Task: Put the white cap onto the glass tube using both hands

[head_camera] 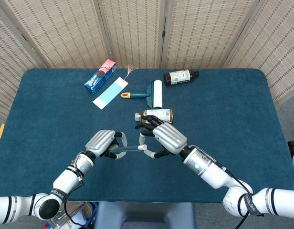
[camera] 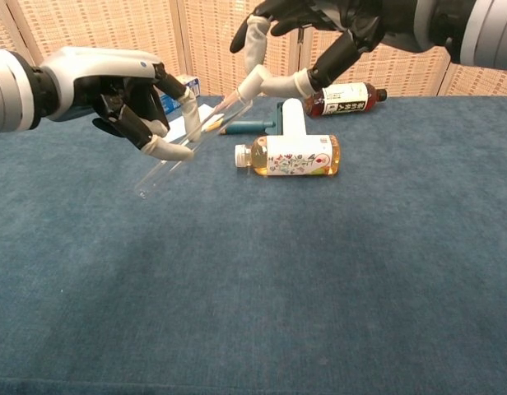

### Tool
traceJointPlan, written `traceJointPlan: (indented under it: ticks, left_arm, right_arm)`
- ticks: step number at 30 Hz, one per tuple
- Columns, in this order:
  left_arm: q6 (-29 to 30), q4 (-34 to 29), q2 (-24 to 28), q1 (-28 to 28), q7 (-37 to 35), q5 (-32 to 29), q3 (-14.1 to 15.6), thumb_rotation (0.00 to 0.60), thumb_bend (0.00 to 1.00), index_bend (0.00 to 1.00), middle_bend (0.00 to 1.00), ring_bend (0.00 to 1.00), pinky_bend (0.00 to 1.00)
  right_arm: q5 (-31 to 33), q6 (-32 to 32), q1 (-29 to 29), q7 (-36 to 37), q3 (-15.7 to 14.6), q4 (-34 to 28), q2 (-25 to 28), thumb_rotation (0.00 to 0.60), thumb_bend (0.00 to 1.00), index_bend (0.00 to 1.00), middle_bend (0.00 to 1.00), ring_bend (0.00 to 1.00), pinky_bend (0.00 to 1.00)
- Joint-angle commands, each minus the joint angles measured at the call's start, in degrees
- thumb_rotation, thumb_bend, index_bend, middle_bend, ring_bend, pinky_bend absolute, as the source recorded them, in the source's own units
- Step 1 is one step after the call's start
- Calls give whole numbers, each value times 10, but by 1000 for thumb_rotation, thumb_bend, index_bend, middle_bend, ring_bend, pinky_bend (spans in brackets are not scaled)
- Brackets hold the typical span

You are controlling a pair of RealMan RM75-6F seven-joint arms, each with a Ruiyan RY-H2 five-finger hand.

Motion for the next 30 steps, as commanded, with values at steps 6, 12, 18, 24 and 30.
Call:
traceJointPlan:
  ticks: [6,12,18,24,30]
  left_arm:
    - [-1,3,-1,-3,1,-4,3,600,380,576,1000,989,1000]
    - [-2,6,-1,-4,-1,-6,4,600,380,576,1000,989,1000]
    - [-1,5,0,-4,-4,-5,5,600,380,576,1000,989,1000]
    - [-1,2,0,-6,-2,-4,6,600,380,576,1000,989,1000]
    - [0,5,-2,-8,3,-6,9,600,380,576,1000,989,1000]
  right_arm:
    - [1,1,0,-1,-2,2,-1,600,453,642,207,0,0]
    - [-1,0,0,1,-4,2,0,600,454,642,207,0,0]
    - [0,-1,1,4,-4,5,-1,600,455,642,207,0,0]
    - [2,-1,4,5,-2,8,-5,600,456,641,207,0,0]
    - [3,-1,4,7,-1,8,-5,600,458,642,207,0,0]
